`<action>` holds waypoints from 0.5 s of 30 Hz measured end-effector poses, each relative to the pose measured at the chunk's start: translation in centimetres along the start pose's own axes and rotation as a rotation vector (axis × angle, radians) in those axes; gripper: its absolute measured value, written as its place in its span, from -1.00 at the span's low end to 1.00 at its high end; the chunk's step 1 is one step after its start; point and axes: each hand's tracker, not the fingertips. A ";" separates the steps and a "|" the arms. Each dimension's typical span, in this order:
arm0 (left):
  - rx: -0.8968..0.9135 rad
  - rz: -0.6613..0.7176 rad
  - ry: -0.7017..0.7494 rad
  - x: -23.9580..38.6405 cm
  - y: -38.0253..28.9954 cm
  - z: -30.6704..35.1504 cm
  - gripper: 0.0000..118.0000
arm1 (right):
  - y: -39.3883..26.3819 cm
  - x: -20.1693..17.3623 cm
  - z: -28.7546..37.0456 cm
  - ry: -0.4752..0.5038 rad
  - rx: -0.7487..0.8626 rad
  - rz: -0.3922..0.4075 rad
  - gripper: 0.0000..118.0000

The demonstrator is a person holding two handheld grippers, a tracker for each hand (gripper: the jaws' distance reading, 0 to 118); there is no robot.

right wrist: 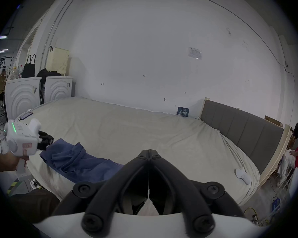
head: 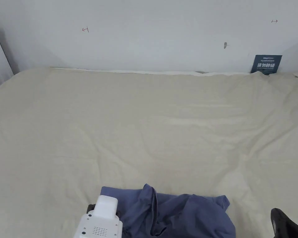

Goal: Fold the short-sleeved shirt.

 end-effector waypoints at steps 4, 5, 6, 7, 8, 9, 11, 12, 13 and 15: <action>-0.092 -0.087 -0.168 4.1 0.4 -0.6 -0.93 | -0.4 1.2 0.0 -0.034 -0.024 -0.003 -0.99; -0.086 -0.117 -0.173 5.4 0.9 0.2 -0.93 | -0.5 1.5 0.1 -0.045 -0.025 -0.008 -0.99; -0.073 -0.138 -0.183 6.4 1.3 1.1 -0.93 | -0.6 1.8 0.2 -0.050 -0.026 -0.013 -0.99; -0.057 -0.137 -0.246 7.3 2.2 2.3 -0.93 | -0.7 2.1 0.2 -0.051 -0.033 -0.021 -0.99; -0.025 -0.113 -0.349 7.5 3.1 3.4 -0.93 | -0.8 2.3 0.2 -0.053 -0.040 -0.025 -0.99; 0.020 -0.089 -0.474 7.4 3.9 4.5 -0.93 | -1.1 2.5 0.1 -0.057 -0.047 -0.025 -0.99; 0.044 -0.122 -0.601 7.9 5.8 6.8 -0.93 | -1.5 2.8 -0.1 -0.068 -0.071 -0.019 -0.99; 0.071 -0.140 -0.546 7.8 6.4 7.9 -0.93 | -1.7 2.9 -0.1 -0.067 -0.074 -0.017 -0.99; 0.087 -0.094 -0.533 6.4 7.2 8.5 -0.93 | -1.7 3.0 -0.1 -0.066 -0.078 -0.015 -0.99; 0.068 0.105 -0.555 7.1 7.1 7.5 -0.93 | -1.7 3.1 -0.1 -0.068 -0.081 -0.016 -0.99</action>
